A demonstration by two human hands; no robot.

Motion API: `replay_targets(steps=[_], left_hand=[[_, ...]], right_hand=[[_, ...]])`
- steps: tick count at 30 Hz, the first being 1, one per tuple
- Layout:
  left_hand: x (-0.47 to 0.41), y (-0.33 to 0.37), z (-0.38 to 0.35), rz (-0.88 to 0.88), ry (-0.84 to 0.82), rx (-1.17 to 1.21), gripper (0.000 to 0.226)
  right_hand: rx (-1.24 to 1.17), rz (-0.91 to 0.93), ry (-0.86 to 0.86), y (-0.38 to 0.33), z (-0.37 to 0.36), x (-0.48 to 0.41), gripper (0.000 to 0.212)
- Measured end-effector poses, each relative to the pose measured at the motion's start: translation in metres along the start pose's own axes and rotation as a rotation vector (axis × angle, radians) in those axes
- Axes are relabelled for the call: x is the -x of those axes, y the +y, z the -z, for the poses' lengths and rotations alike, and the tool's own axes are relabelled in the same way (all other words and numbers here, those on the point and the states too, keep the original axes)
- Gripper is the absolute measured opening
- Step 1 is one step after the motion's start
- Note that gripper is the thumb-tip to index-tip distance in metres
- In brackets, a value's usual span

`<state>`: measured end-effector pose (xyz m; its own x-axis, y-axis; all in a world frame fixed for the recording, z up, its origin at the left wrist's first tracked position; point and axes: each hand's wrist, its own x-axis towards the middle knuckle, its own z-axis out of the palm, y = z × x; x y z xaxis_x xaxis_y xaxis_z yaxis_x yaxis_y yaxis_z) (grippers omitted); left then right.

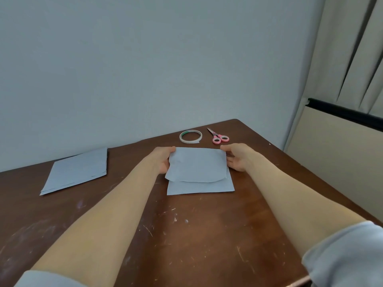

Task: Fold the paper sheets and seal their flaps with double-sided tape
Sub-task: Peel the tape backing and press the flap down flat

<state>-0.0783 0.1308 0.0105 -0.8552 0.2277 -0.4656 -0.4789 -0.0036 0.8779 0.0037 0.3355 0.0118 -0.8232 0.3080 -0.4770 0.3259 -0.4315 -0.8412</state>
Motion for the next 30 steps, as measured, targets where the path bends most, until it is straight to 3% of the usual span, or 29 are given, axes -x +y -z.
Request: replay_targets(steps=[4, 10, 14, 19, 23, 30], left_hand=[[-0.006, -0.003, -0.002, 0.025, 0.019, -0.047, 0.024], [-0.004, -0.006, 0.000, 0.074, -0.101, -0.124, 0.033], [-0.001, -0.001, -0.004, 0.075, -0.091, -0.240, 0.038], [-0.003, 0.000, -0.003, 0.068, -0.065, -0.263, 0.041], [0.004, 0.000, -0.002, 0.051, -0.075, -0.219, 0.030], [0.004, -0.004, 0.005, 0.040, -0.119, -0.168, 0.035]], right_hand=[[0.038, 0.000, 0.011, -0.001, -0.002, -0.003, 0.053], [0.041, -0.015, 0.015, -0.001, 0.002, -0.001, 0.047], [0.230, 0.012, 0.074, 0.001, 0.004, 0.002, 0.044], [0.471, -0.051, 0.046, -0.004, 0.001, 0.013, 0.030], [0.478, -0.049, 0.052, -0.005, 0.000, 0.016, 0.025], [0.502, -0.044, 0.076, -0.005, -0.005, 0.018, 0.032]])
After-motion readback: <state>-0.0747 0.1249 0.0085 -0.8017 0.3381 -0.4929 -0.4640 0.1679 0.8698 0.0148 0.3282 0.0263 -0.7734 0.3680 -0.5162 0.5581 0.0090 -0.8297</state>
